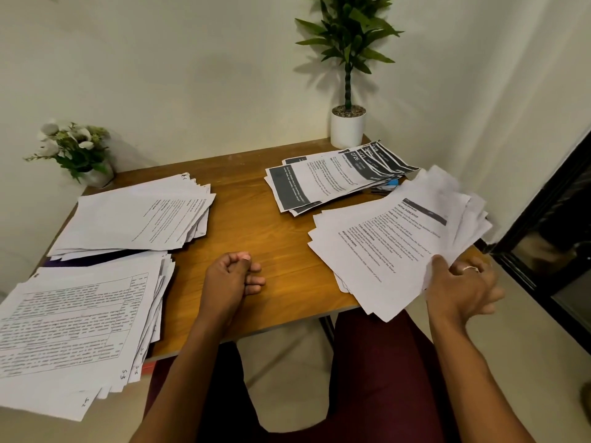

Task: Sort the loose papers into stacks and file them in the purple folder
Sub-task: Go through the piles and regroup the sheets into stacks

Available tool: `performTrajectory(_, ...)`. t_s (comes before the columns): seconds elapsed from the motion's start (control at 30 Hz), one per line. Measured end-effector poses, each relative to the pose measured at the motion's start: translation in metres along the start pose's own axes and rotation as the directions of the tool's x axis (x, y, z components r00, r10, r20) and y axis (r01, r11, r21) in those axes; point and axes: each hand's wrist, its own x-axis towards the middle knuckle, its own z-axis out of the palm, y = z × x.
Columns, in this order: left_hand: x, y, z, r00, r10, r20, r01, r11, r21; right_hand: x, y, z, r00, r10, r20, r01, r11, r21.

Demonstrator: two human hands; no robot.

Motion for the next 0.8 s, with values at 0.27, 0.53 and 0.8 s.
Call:
performTrajectory(0.27, 0.000, 0.000, 0.000, 1.000, -0.002, -0.003, 0.002, 1.000, -0.019, -0.003, -0.032, -0.005, 0.990, 0.019, 0.139, -0.067, 0.934, 0.350)
performTrajectory(0.53, 0.001, -0.003, -0.003, 1.000, 0.008, -0.002, -0.008, 0.999, -0.037, 0.003, -0.035, -0.018, 1.000, 0.013, 0.023, -0.021, 0.911, 0.412)
performTrajectory(0.8, 0.002, 0.013, -0.005, 0.995, -0.102, 0.013, 0.103, 0.989, -0.102, 0.003, -0.063, 0.001, 0.869, -0.085, 0.487, -0.176, 0.867, 0.465)
